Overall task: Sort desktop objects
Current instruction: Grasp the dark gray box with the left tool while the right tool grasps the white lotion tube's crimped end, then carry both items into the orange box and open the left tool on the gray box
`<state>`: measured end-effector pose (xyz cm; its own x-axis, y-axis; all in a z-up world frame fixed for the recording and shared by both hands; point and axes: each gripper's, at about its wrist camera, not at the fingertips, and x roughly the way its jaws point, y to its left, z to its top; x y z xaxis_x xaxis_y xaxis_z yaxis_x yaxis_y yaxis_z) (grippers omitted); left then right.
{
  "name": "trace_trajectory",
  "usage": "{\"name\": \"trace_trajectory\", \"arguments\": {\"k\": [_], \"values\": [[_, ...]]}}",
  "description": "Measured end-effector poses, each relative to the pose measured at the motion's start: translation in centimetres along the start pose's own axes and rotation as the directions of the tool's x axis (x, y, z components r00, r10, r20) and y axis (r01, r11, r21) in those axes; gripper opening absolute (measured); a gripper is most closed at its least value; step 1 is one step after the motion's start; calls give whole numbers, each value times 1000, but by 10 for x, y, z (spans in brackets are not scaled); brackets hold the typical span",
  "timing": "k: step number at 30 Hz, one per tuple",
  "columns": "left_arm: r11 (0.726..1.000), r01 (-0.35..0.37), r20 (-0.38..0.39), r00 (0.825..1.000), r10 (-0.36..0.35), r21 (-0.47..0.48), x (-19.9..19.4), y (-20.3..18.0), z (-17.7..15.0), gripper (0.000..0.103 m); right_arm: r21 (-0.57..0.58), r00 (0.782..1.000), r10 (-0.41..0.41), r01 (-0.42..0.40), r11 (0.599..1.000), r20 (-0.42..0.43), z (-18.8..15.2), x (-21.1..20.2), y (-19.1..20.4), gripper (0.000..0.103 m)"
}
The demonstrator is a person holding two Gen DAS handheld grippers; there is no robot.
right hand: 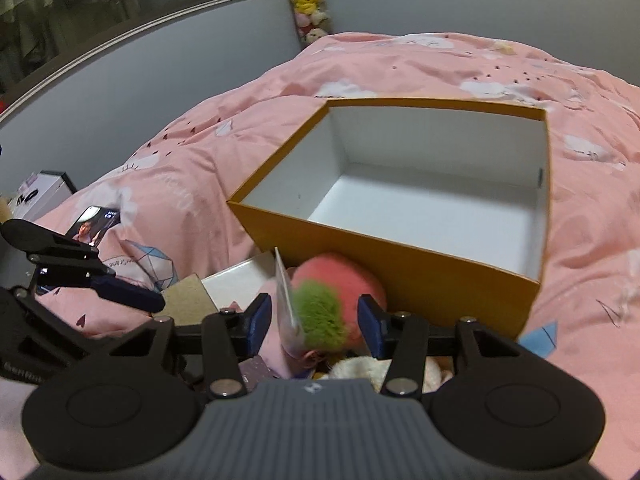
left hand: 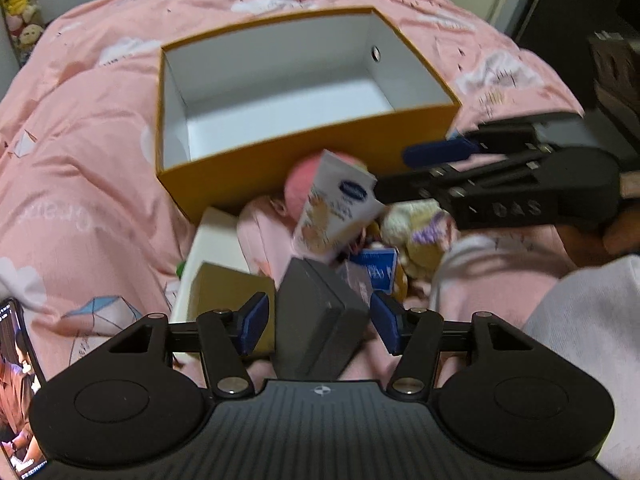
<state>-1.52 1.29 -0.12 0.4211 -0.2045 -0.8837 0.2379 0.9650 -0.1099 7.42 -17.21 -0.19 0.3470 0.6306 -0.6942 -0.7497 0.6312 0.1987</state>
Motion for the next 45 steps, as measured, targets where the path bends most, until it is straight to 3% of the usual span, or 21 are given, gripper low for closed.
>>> {"name": "trace_trajectory", "arguments": {"k": [5, 9, 17, 20, 22, 27, 36, 41, 45], "values": [[997, -3, -59, 998, 8, 75, 7, -14, -7, 66, -23, 1000, 1, -2, 1000, -27, -1, 8, 2, 50], [994, -63, -54, 996, 68, 87, 14, -16, -9, 66, -29, 1000, 4, -5, 1000, -30, -1, 11, 2, 48], [988, -117, -25, 992, 120, 102, 21, -19, -10, 64, -46, 999, 15, -17, 999, -45, 3, 24, 5, 28], [985, -145, -21, 989, 148, 97, 18, -15, -7, 56, -32, 998, 21, -23, 999, -51, 2, 27, 3, 19], [983, -160, -26, 986, 163, 86, 19, -11, -6, 45, -21, 998, 30, -31, 999, -50, 2, 26, 2, 18], [987, -147, -30, 988, 149, 64, 26, -8, -8, 41, -21, 996, 50, -52, 998, -70, 0, 32, 4, 13], [997, -64, 66, 996, 66, -37, -5, 9, 4, 39, -43, 998, 68, -69, 997, -16, 8, 15, 9, 10], [996, -35, 143, 989, 47, -84, -28, 21, 18, 39, -66, 995, 101, -100, 993, 21, 26, -1, 13, 10], [991, -50, 180, 981, 73, -127, -38, 33, 32, 39, -75, 989, 131, -126, 989, 70, 45, -14, 14, 10]]}}
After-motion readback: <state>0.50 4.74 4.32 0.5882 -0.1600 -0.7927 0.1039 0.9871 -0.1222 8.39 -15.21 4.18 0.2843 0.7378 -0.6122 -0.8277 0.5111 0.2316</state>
